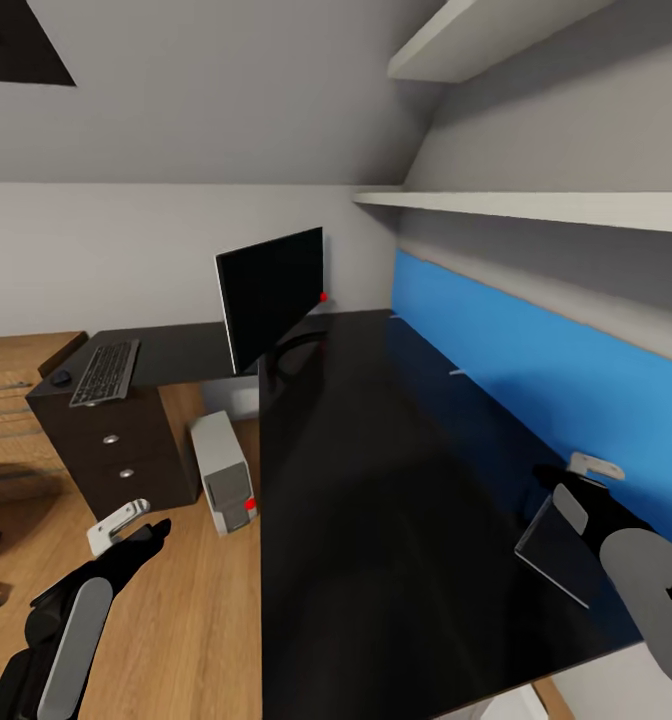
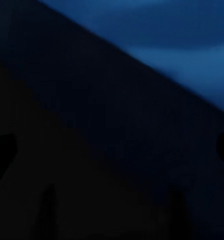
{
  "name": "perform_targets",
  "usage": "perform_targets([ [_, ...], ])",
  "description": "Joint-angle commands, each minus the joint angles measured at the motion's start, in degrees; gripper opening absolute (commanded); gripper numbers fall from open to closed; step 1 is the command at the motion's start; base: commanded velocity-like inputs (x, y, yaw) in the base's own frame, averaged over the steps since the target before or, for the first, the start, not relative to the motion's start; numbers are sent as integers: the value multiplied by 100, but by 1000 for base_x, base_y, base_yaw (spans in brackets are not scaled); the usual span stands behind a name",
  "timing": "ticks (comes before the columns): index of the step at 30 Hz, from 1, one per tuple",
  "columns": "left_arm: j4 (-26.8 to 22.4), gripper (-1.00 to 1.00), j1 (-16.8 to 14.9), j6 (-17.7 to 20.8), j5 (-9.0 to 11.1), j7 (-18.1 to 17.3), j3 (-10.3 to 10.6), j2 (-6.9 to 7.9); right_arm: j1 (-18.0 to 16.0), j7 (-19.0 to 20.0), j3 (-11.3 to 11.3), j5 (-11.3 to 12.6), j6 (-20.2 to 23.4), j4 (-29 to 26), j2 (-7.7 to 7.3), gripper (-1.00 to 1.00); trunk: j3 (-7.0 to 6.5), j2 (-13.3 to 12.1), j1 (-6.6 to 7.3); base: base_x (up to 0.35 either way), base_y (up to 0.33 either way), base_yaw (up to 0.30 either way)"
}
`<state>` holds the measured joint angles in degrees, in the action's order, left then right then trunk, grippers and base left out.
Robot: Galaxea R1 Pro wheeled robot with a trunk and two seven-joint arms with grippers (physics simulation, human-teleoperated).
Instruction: In the bedroom, organize the workspace by keeping the computer under the desk, ensuring the monitor is on the desk, placing the keyboard on the desk next to the monitor, placing the mouse on the desk next to the keyboard, moving the folder from the swivel chair onto the desk next to the mouse, stacking the notebook on top of the folder with the pen on top of the notebook, and positioning the swivel chair next to the desk.
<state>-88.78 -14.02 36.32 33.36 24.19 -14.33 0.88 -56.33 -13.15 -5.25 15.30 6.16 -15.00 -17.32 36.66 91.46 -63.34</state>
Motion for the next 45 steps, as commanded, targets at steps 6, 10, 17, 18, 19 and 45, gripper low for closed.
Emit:
perform_targets([
  [6, -3, 100, -4, 16, 62, 50, 1, -7, -1, -7, -18, 25, 34, 6, 5, 100, 114, 245, -132, 0, 0, 0],
  [10, -2, 100, -4, 18, 64, 50, 1, -8, -1, -4, -24, 32, 34, 89, 8, 100, 132, 285, -154, 0, 0, 0],
  [17, 0, 100, -4, 23, 58, 50, 4, -9, -1, -3, -28, 38, 34, 144, 27, 100, 186, 406, -220, 0, 0, 0],
  [18, 0, 100, -4, 24, 54, 50, 3, -9, -1, -3, -28, 37, 34, 151, 35, 100, 204, 446, -242, 0, 0, 0],
  [19, 1, 100, -4, 24, 53, 50, 2, -9, -1, -3, -29, 36, 34, 154, 39, 100, 222, 486, -264, 0, 0, 0],
  [45, 89, 100, -4, 42, 100, 33, 1, 9, -1, -3, -22, 32, 26, 235, 75, 100, 275, 606, -330, -44, 45, 0],
])
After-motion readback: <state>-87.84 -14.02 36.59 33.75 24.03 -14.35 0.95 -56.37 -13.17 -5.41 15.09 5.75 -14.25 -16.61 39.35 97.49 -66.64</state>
